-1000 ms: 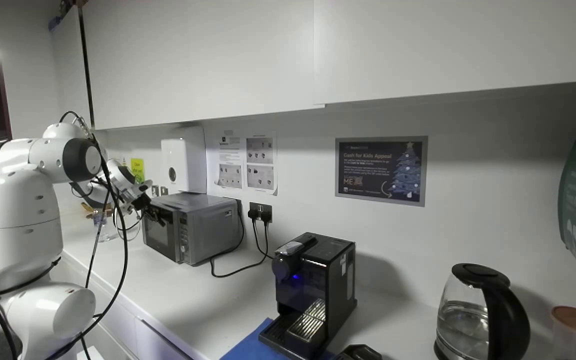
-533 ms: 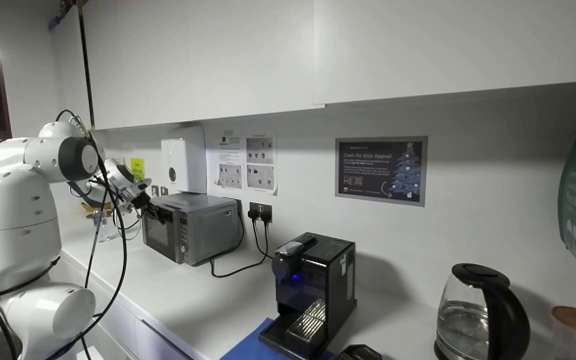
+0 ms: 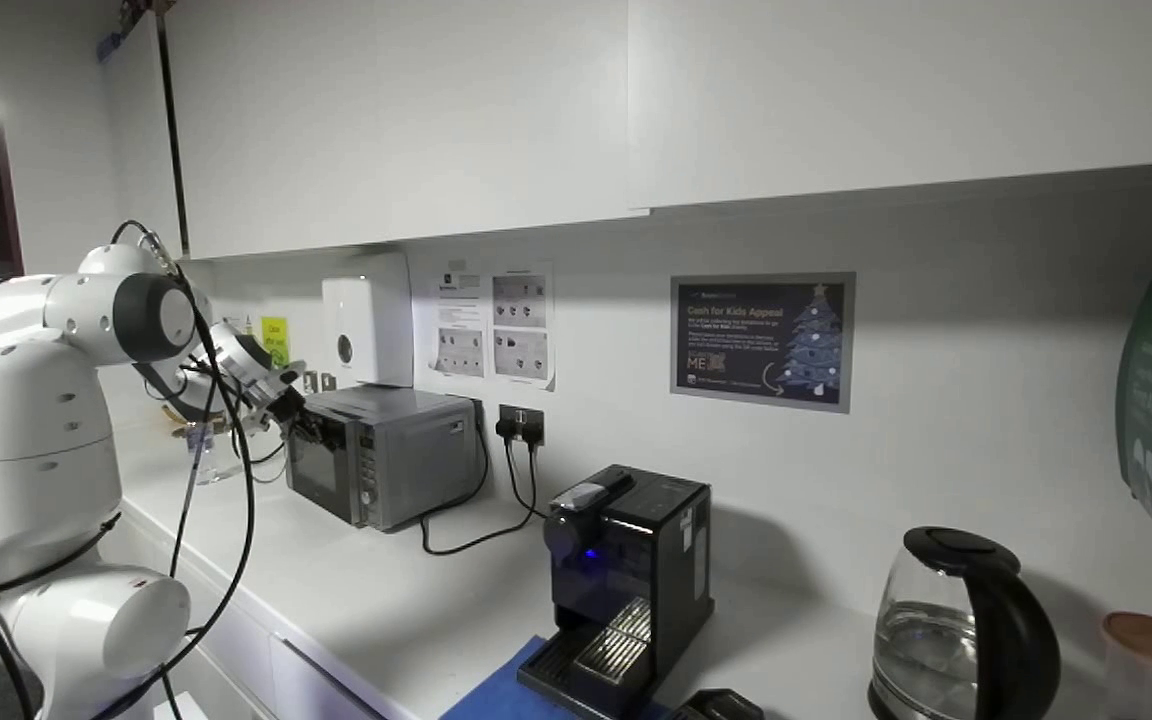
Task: Close the microwave door then press a button on the microwave.
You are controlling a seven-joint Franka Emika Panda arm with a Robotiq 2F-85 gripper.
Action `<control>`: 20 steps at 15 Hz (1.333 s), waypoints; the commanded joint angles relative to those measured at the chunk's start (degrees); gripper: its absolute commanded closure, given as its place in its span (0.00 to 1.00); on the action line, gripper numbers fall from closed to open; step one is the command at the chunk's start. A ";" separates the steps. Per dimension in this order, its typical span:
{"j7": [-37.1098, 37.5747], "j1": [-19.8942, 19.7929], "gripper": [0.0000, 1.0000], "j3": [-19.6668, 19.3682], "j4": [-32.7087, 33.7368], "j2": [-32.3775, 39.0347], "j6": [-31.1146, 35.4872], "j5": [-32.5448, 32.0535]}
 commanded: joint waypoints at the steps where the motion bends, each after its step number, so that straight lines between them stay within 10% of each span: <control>1: -0.14 -1.57 1.00 -0.27 -3.07 -2.13 4.46 -4.31; 20: 0.55 -3.95 1.00 -1.43 -5.10 -3.96 8.08 -13.72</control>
